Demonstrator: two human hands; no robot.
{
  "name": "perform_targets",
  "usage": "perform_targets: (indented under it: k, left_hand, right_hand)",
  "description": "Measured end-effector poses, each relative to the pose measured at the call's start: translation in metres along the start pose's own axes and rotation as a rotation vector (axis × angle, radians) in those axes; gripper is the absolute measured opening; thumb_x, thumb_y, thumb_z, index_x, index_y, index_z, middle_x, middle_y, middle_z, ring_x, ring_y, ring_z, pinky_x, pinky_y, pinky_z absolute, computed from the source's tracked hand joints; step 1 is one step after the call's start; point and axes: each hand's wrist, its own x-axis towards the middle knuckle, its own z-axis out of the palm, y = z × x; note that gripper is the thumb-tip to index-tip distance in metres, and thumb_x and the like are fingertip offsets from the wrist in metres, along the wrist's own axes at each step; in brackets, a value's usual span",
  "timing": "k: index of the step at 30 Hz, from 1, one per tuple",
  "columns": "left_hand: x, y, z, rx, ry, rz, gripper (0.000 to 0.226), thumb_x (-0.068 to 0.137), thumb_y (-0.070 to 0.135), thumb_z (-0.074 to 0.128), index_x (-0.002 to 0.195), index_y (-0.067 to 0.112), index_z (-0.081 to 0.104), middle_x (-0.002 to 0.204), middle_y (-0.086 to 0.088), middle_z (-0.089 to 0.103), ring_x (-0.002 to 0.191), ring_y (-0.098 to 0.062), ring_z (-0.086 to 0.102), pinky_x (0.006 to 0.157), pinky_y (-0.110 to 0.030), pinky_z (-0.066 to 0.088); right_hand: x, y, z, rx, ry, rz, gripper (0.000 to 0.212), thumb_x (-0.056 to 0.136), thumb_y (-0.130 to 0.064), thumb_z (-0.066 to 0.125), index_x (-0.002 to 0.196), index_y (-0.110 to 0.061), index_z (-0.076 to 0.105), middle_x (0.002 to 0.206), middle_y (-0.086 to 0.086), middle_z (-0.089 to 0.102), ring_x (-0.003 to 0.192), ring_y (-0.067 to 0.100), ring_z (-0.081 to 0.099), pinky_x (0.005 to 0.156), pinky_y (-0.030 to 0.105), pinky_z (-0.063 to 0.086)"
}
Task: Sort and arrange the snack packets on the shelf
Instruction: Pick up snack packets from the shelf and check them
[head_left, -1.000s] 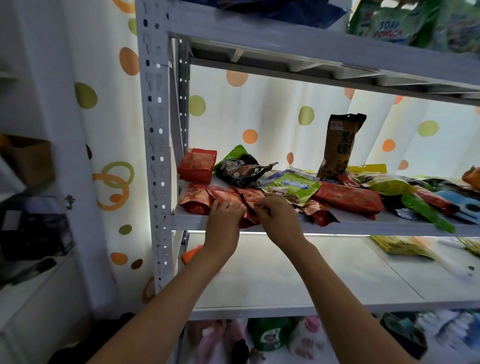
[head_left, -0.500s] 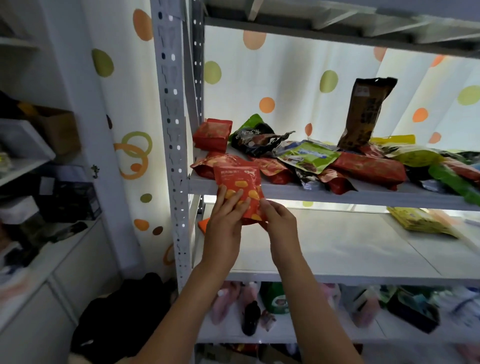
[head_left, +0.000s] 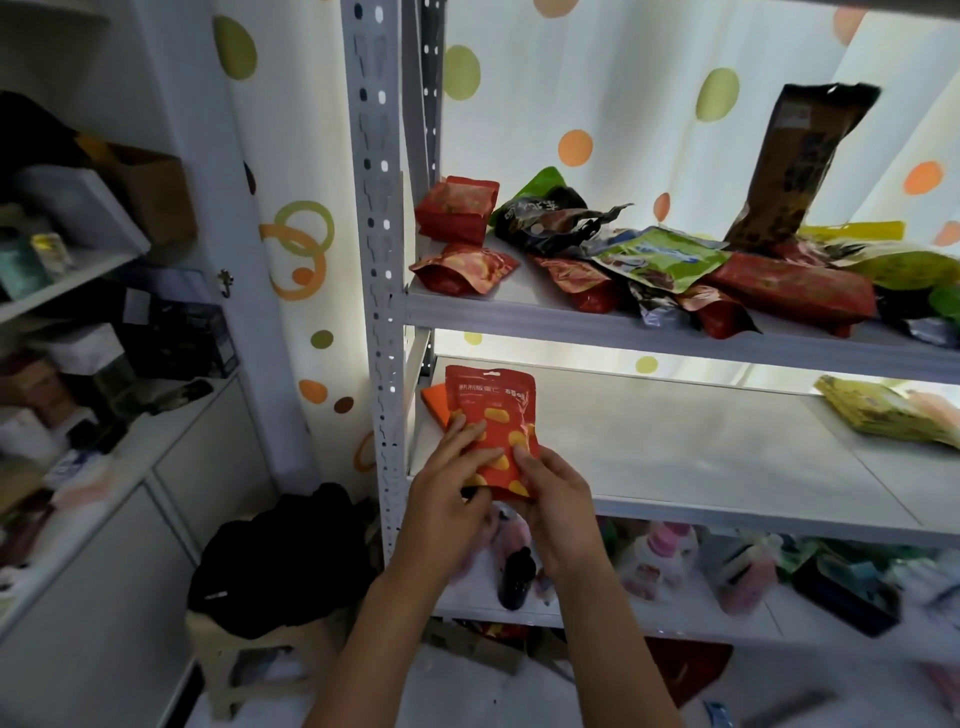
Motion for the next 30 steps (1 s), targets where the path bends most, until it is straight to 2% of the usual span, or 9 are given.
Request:
perform_targets:
  k: [3,6,10,15,20,24,26,27,30]
  left_hand:
    - [-0.003,-0.005,-0.002,-0.021,0.021,-0.035,0.047,0.078,-0.012,0.065,0.109,0.025,0.068,0.143,0.013,0.047,0.142,-0.003,0.03,0.113,-0.038,0.039]
    - [-0.003,-0.008,-0.002,-0.028,-0.009,-0.069,0.046,0.081,-0.011,0.061,0.104,0.028,0.063,0.141,0.018,0.046,0.141,0.001,0.029,0.114,-0.034,0.037]
    - [-0.004,-0.012,-0.004,-0.059,-0.077,-0.089,0.045,0.086,-0.011,0.056,0.106,0.028,0.064,0.143,0.016,0.044,0.143,-0.002,0.026,0.116,-0.032,0.032]
    - [-0.003,-0.008,-0.011,-0.028,-0.203,-0.082,0.032,0.085,-0.002,0.065,0.108,0.02,0.067,0.144,0.016,0.041,0.145,-0.005,0.019,0.117,-0.029,0.024]
    - [-0.002,-0.007,-0.018,-0.02,-0.266,-0.12,0.04,0.085,-0.004,0.063,0.109,0.029,0.065,0.148,0.011,0.041,0.145,-0.005,0.02,0.116,-0.027,0.027]
    - [0.0,-0.014,-0.023,0.01,-0.344,-0.192,0.055,0.084,-0.001,0.064,0.125,0.034,0.056,0.147,0.014,0.039,0.136,-0.002,0.031,0.113,-0.028,0.034]
    - [0.0,-0.015,-0.022,-0.068,-0.279,-0.245,0.054,0.088,0.003,0.06,0.13,0.036,0.053,0.141,0.012,0.045,0.128,-0.004,0.043,0.105,-0.029,0.046]
    - [-0.001,-0.015,-0.021,-0.13,-0.252,-0.277,0.05,0.091,0.007,0.059,0.131,0.036,0.052,0.137,0.012,0.049,0.122,-0.003,0.049,0.096,-0.025,0.051]
    - [-0.001,-0.014,-0.019,-0.2,-0.22,-0.337,0.047,0.094,0.014,0.058,0.138,0.029,0.049,0.13,0.012,0.049,0.108,0.002,0.052,0.078,-0.011,0.049]
  right_hand:
    - [0.0,0.008,-0.001,-0.017,0.017,0.015,0.032,0.087,-0.016,0.069,0.117,-0.004,0.066,0.11,0.016,0.073,0.103,0.032,0.07,0.095,0.048,0.054]
    - [0.003,0.012,-0.001,-0.035,0.034,0.029,0.031,0.087,-0.016,0.07,0.116,-0.006,0.066,0.108,0.013,0.074,0.103,0.031,0.07,0.096,0.051,0.053]
    - [0.005,0.017,-0.004,-0.015,0.059,0.05,0.031,0.086,-0.012,0.071,0.115,-0.004,0.066,0.106,0.015,0.074,0.101,0.032,0.07,0.096,0.052,0.052]
    - [0.008,0.025,-0.009,0.011,0.097,0.095,0.033,0.083,-0.013,0.074,0.115,-0.004,0.066,0.107,0.014,0.073,0.102,0.032,0.07,0.095,0.05,0.054]
    - [0.008,0.031,-0.011,0.0,0.117,0.108,0.034,0.083,-0.015,0.074,0.115,-0.007,0.066,0.107,0.012,0.074,0.1,0.03,0.071,0.092,0.047,0.056]
    - [0.009,0.033,-0.01,-0.029,0.142,0.072,0.033,0.084,-0.012,0.074,0.116,-0.008,0.065,0.105,0.013,0.074,0.096,0.031,0.072,0.088,0.048,0.058]
    - [0.007,0.034,-0.008,-0.05,0.124,0.062,0.036,0.083,-0.01,0.074,0.117,-0.009,0.064,0.105,0.013,0.074,0.097,0.032,0.072,0.09,0.05,0.057]
    - [0.007,0.036,-0.007,-0.067,0.115,0.059,0.036,0.083,-0.009,0.074,0.117,-0.011,0.064,0.106,0.012,0.074,0.097,0.031,0.072,0.09,0.051,0.056]
    - [0.005,0.041,-0.002,-0.144,0.077,0.038,0.034,0.083,-0.014,0.075,0.115,-0.018,0.065,0.109,0.007,0.073,0.1,0.028,0.071,0.089,0.049,0.057]
